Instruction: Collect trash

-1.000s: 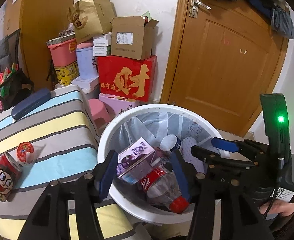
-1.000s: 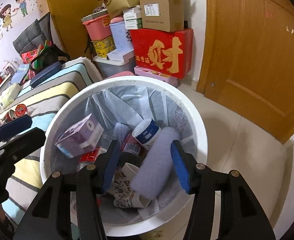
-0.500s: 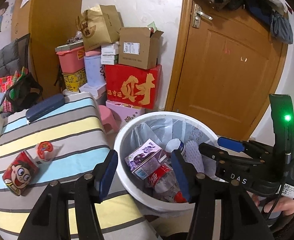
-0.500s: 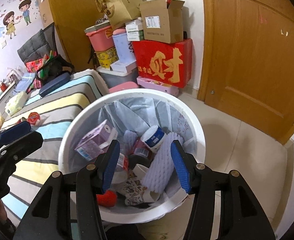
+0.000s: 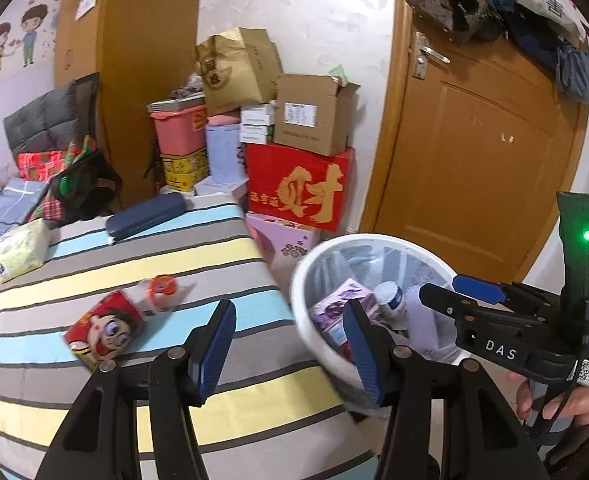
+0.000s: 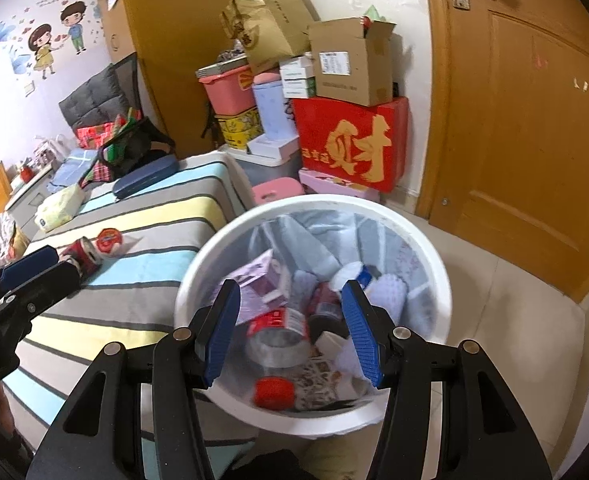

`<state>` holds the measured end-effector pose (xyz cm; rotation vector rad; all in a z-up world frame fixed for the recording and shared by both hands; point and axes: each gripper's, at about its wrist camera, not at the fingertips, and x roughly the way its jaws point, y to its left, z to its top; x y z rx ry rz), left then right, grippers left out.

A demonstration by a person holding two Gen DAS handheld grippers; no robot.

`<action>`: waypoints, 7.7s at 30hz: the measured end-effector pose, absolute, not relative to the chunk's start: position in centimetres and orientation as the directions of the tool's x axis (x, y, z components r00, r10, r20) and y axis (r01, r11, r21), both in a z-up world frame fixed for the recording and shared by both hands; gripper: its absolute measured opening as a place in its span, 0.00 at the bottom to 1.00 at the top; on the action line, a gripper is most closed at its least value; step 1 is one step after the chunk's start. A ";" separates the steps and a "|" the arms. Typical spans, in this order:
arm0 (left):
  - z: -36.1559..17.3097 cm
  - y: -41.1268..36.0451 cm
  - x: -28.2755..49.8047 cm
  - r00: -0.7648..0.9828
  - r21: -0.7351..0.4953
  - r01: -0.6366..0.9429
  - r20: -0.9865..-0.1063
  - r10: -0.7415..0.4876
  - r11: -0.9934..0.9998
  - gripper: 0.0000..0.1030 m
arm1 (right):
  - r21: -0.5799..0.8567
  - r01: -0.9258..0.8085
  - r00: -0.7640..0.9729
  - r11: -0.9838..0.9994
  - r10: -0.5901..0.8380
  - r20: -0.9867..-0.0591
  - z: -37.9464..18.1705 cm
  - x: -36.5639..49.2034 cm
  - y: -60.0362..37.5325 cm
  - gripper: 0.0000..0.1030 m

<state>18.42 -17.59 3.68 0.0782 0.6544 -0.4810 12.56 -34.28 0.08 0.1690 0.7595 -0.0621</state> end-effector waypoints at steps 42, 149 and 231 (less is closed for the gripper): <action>-2.9 -5.9 29.0 0.616 0.105 0.409 -0.765 -0.189 0.907 0.63 | 0.138 -0.122 0.690 0.983 0.184 -0.700 -0.9 20.9 -23.3 0.58; -3.6 -6.9 22.5 0.586 -0.091 0.187 -0.789 -0.186 0.978 0.71 | 0.234 -0.160 0.752 0.959 0.272 -0.600 0.9 15.3 -25.3 0.43; 2.6 -23.3 15.0 0.684 -0.020 0.461 -0.629 -0.369 0.887 0.66 | 0.146 0.194 0.786 0.970 -0.064 -0.615 0.6 7.6 -36.7 0.58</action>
